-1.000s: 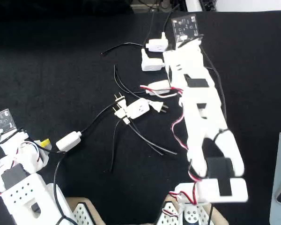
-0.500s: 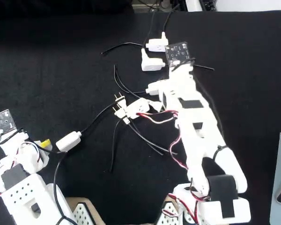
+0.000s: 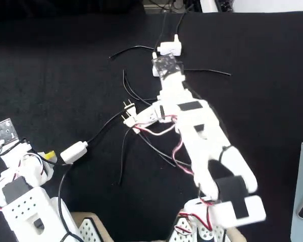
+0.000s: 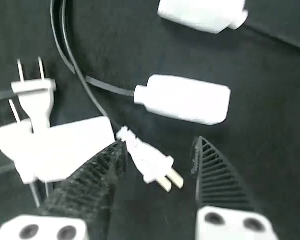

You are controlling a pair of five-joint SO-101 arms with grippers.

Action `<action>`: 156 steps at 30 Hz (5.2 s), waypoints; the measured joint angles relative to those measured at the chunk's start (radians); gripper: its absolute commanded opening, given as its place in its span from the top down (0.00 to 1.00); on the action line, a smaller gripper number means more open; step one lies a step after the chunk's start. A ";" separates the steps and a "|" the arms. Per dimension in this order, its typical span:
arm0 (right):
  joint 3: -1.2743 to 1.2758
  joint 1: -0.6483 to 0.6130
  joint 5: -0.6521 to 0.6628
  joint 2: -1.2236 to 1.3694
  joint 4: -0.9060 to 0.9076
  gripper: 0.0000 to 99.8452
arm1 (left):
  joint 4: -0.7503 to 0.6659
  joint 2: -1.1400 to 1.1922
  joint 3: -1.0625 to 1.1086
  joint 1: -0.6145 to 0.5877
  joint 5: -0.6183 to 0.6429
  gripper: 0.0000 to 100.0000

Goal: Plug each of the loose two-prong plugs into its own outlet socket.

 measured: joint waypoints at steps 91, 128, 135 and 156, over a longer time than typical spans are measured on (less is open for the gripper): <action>0.075 -0.537 -0.115 -0.089 0.431 0.84 | 0.000 0.000 0.000 0.000 0.000 0.69; 0.031 -0.506 -0.117 0.061 0.370 0.98 | 0.000 0.000 0.008 0.000 -0.017 0.69; 0.015 -0.506 -0.178 0.063 0.376 0.87 | 0.000 0.000 0.009 0.000 -0.021 0.69; -0.087 -0.506 -0.206 0.077 0.457 0.87 | 0.000 0.000 0.009 0.000 -0.021 0.69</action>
